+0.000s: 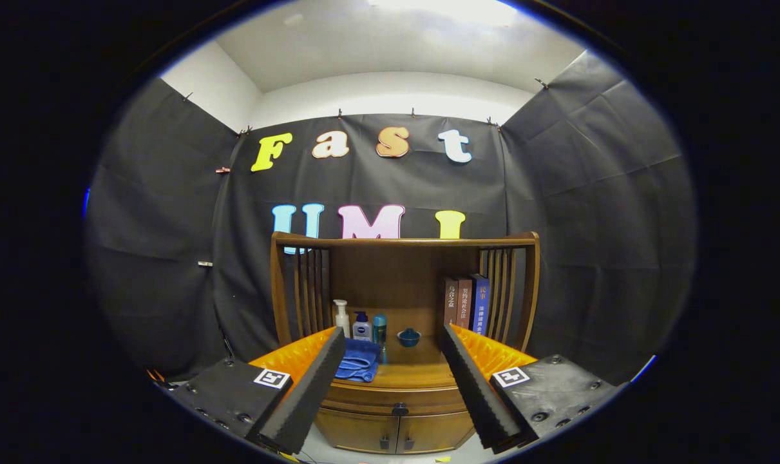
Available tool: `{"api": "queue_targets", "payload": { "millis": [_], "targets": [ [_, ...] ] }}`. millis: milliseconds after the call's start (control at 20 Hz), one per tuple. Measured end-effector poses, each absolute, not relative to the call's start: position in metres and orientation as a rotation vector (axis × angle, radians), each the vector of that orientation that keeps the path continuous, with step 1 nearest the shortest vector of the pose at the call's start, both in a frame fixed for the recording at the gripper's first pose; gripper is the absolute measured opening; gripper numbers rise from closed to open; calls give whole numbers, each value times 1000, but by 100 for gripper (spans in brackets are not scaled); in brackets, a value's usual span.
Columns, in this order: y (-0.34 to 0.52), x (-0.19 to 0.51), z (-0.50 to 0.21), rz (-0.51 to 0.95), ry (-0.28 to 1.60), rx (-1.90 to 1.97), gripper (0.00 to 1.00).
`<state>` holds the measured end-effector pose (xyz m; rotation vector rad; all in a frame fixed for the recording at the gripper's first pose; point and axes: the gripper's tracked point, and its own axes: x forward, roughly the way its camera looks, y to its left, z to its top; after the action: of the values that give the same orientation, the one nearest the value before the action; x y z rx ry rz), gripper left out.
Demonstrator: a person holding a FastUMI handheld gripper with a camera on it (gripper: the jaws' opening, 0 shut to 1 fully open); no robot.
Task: Pull open the drawer, take out the items inside it, and place them on the countertop above the cabinet.
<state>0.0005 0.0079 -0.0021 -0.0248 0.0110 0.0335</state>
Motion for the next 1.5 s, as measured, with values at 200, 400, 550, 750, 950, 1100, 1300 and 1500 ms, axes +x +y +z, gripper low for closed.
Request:
{"api": "queue_targets", "payload": {
  "millis": [200,400,550,750,950,1100,1300,1500],
  "targets": [
    [13,7,-8,33,32,-20,98],
    [13,20,-20,37,59,-9,98],
    [11,35,-42,43,93,-1,98],
    [4,55,-92,33,167,17,99],
    [3,77,-149,22,250,16,99],
    [3,98,-194,18,316,21,99],
    [3,116,-255,32,408,24,99],
    [1,141,-317,27,496,38,99]
  ]
}}
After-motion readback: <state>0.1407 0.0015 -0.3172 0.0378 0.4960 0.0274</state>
